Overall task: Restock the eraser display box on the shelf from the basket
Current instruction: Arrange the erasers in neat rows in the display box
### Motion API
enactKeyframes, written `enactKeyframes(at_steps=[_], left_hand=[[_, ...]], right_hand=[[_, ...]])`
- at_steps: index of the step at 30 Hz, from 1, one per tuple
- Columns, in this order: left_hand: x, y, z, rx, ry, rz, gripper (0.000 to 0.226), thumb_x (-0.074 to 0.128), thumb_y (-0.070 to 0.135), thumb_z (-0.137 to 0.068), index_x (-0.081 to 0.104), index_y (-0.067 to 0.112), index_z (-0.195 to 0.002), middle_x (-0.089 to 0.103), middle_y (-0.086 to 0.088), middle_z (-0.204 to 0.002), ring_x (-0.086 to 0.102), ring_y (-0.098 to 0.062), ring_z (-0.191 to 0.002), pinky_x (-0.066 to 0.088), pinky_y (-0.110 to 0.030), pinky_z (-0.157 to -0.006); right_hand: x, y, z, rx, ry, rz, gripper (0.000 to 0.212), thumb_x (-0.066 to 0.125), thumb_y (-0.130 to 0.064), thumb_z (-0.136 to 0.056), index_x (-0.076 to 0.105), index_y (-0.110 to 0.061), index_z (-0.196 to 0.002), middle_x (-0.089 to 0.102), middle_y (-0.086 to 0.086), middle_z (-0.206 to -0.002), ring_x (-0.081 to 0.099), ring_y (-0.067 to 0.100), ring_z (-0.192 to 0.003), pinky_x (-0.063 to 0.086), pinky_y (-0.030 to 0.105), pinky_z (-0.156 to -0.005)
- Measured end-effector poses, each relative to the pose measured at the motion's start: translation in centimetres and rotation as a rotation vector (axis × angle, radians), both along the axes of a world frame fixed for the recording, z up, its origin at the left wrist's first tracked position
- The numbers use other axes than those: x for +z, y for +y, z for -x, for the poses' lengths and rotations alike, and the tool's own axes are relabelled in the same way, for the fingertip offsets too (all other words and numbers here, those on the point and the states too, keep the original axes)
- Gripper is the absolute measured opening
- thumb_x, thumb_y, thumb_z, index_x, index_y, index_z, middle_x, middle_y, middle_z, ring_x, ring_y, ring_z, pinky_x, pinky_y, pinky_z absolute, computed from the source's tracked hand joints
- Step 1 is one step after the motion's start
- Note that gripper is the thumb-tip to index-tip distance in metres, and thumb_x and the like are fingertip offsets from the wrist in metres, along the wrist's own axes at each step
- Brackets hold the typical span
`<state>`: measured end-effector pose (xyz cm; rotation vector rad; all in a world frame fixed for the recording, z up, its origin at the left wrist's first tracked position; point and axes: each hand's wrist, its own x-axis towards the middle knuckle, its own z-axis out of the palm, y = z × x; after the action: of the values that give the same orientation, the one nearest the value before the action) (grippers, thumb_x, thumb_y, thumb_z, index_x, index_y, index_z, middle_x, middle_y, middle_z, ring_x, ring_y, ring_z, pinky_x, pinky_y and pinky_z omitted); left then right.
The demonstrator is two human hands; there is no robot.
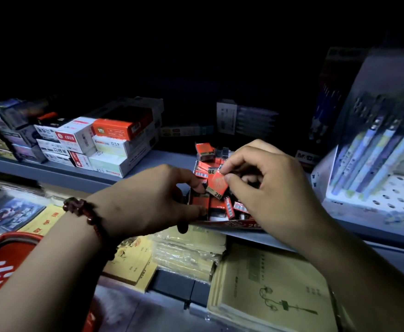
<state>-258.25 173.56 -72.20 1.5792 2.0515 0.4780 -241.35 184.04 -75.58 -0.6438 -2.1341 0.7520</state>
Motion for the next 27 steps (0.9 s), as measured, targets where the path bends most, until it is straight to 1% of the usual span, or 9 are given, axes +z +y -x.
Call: enactKeyframes(at_steps=[5, 10, 15, 17, 19, 21, 23, 25, 27], left_hand=[[0.0, 0.0, 0.0, -0.037, 0.019, 0.025, 0.019, 0.068, 0.045, -0.092, 0.064, 0.036, -0.108, 0.076, 0.008, -0.070, 0.049, 0.004, -0.040, 0.031, -0.011, -0.043], [-0.6, 0.6, 0.4, -0.024, 0.088, -0.082, 0.026, 0.081, 0.040, -0.081, 0.066, 0.031, -0.100, 0.064, 0.014, -0.060, 0.052, 0.001, -0.048, 0.038, -0.013, -0.050], [-1.1, -0.1, 0.9, -0.005, 0.098, -0.265, 0.030, 0.088, 0.040, -0.071, 0.067, 0.035, -0.091, 0.060, 0.011, -0.084, 0.051, 0.009, -0.063, 0.040, -0.012, -0.060], [-1.2, -0.4, 0.9, -0.004, 0.068, -0.333, 0.030, 0.089, 0.039, -0.070, 0.066, 0.035, -0.088, 0.058, 0.012, -0.093, 0.050, 0.006, -0.069, 0.039, -0.014, -0.062], [-1.3, -0.5, 0.9, 0.004, 0.041, -0.382, 0.028, 0.089, 0.038, -0.071, 0.064, 0.031, -0.083, 0.061, 0.015, -0.086, 0.051, 0.001, -0.063, 0.038, -0.013, -0.058], [-1.3, -0.8, 0.6, -0.003, -0.014, -0.372, 0.028, 0.087, 0.036, -0.074, 0.062, 0.025, -0.081, 0.060, 0.015, -0.065, 0.046, -0.002, -0.048, 0.034, -0.010, -0.046], [-1.2, -0.8, 1.0, -0.035, -0.125, -0.359, 0.028, 0.085, 0.034, -0.073, 0.064, 0.020, -0.082, 0.059, 0.010, -0.057, 0.048, -0.004, -0.046, 0.038, -0.012, -0.046], [-1.0, -0.8, 1.9, -0.017, -0.344, -0.380, 0.032, 0.082, 0.036, -0.068, 0.071, 0.020, -0.093, 0.068, -0.001, -0.073, 0.062, -0.024, -0.062, 0.054, -0.029, -0.064], [-0.8, -1.1, 3.4, 0.043, -0.517, -0.436, 0.036, 0.078, 0.035, -0.070, 0.076, 0.028, -0.105, 0.069, -0.004, -0.079, 0.056, -0.026, -0.064, 0.047, -0.030, -0.062]], right_hand=[[0.0, -0.2, 0.1, 0.006, 0.009, 0.028, 0.019, 0.071, -0.003, -0.088, 0.073, -0.021, -0.084, 0.062, -0.009, -0.093, 0.062, 0.020, -0.073, 0.052, 0.035, -0.069], [-0.2, -0.1, -0.1, 0.030, 0.047, 0.065, 0.018, 0.073, 0.000, -0.088, 0.073, -0.018, -0.090, 0.060, -0.006, -0.093, 0.063, 0.020, -0.074, 0.055, 0.039, -0.067], [-0.1, 0.3, -0.4, 0.025, 0.078, 0.133, 0.020, 0.072, 0.002, -0.088, 0.073, -0.016, -0.096, 0.064, -0.002, -0.088, 0.063, 0.025, -0.072, 0.057, 0.038, -0.066], [-0.1, 0.3, -0.4, 0.034, 0.090, 0.146, 0.018, 0.074, 0.002, -0.088, 0.073, -0.014, -0.096, 0.064, -0.002, -0.088, 0.064, 0.022, -0.073, 0.057, 0.031, -0.064], [-0.2, 0.5, -0.4, 0.047, 0.099, 0.178, 0.017, 0.075, 0.003, -0.086, 0.075, -0.012, -0.096, 0.066, 0.000, -0.089, 0.067, 0.017, -0.074, 0.056, 0.021, -0.064], [-0.2, 0.5, -0.4, 0.061, 0.102, 0.225, 0.017, 0.076, 0.003, -0.085, 0.076, -0.011, -0.095, 0.068, 0.001, -0.088, 0.068, 0.016, -0.073, 0.053, 0.016, -0.064], [0.0, 0.5, -0.3, 0.062, 0.081, 0.219, 0.018, 0.076, 0.002, -0.085, 0.076, -0.014, -0.094, 0.067, -0.002, -0.085, 0.065, 0.011, -0.068, 0.052, 0.017, -0.062], [0.1, 0.5, -0.3, 0.066, 0.048, 0.188, 0.019, 0.075, 0.000, -0.085, 0.075, -0.018, -0.092, 0.068, -0.004, -0.083, 0.062, 0.011, -0.061, 0.053, 0.024, -0.058], [0.4, 0.2, -0.4, 0.075, 0.032, 0.162, 0.019, 0.077, -0.004, -0.085, 0.076, -0.023, -0.089, 0.071, -0.003, -0.080, 0.062, 0.021, -0.060, 0.054, 0.035, -0.058]])
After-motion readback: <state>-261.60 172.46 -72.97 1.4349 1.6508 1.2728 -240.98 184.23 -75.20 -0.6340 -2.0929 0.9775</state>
